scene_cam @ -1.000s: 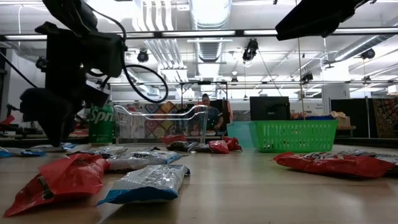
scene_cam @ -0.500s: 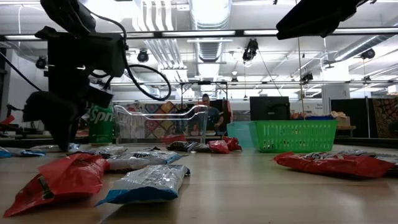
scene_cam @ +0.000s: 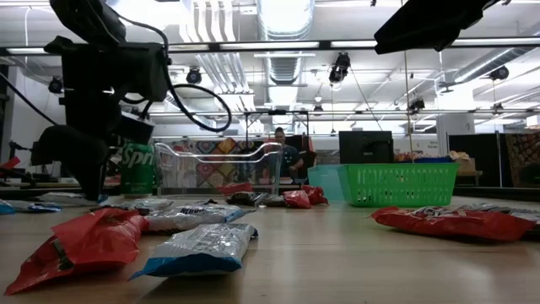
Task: Sort candy
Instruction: Put the white chocolate bar into the blue bin
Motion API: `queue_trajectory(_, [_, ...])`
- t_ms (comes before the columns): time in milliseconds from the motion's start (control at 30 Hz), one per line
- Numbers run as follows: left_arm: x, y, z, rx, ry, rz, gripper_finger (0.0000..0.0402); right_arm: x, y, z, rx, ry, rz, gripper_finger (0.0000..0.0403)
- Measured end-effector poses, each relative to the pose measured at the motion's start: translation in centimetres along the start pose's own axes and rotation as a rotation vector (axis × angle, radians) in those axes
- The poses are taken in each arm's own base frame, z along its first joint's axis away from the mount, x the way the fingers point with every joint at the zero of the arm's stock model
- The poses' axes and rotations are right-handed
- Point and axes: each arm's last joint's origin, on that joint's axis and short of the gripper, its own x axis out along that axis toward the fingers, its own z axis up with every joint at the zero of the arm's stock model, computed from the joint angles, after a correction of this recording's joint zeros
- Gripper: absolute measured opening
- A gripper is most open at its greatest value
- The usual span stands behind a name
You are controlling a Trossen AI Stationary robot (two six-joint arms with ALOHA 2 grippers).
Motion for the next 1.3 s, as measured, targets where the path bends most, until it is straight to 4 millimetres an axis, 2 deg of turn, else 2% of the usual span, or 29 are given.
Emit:
queue_trajectory(133, [-1.6,-0.2,0.2,0.015,-0.066,-0.078,0.0001,0.0,0.0,0.0,0.001,0.000,0.000,0.0189])
queue_trajectory(233, [-3.5,-0.2,0.7,0.027,-0.214,-0.135,0.0001,0.0,0.0,0.1,0.007,-0.006,0.003,0.0189])
queue_trajectory(467, [-8.8,0.0,2.8,0.085,-0.785,-0.371,0.0001,0.1,0.2,0.4,0.039,-0.035,0.014,0.0189])
queue_trajectory(667, [-11.9,-0.2,5.2,0.106,-1.205,-0.421,0.0001,1.5,1.3,0.2,0.017,-0.075,-0.010,0.0189])
queue_trajectory(800, [-12.2,-1.1,7.1,0.077,-1.379,-0.439,0.0000,2.8,2.3,0.3,-0.017,-0.157,-0.109,0.0189])
queue_trajectory(1033, [-10.6,-3.1,10.4,0.013,-1.544,-0.481,0.0000,4.2,2.8,1.5,0.010,-0.283,-0.139,0.0189])
queue_trajectory(1300, [-9.8,-4.6,13.7,-0.032,-1.580,-0.467,0.0000,5.2,1.9,1.9,0.084,-0.297,-0.174,0.0189])
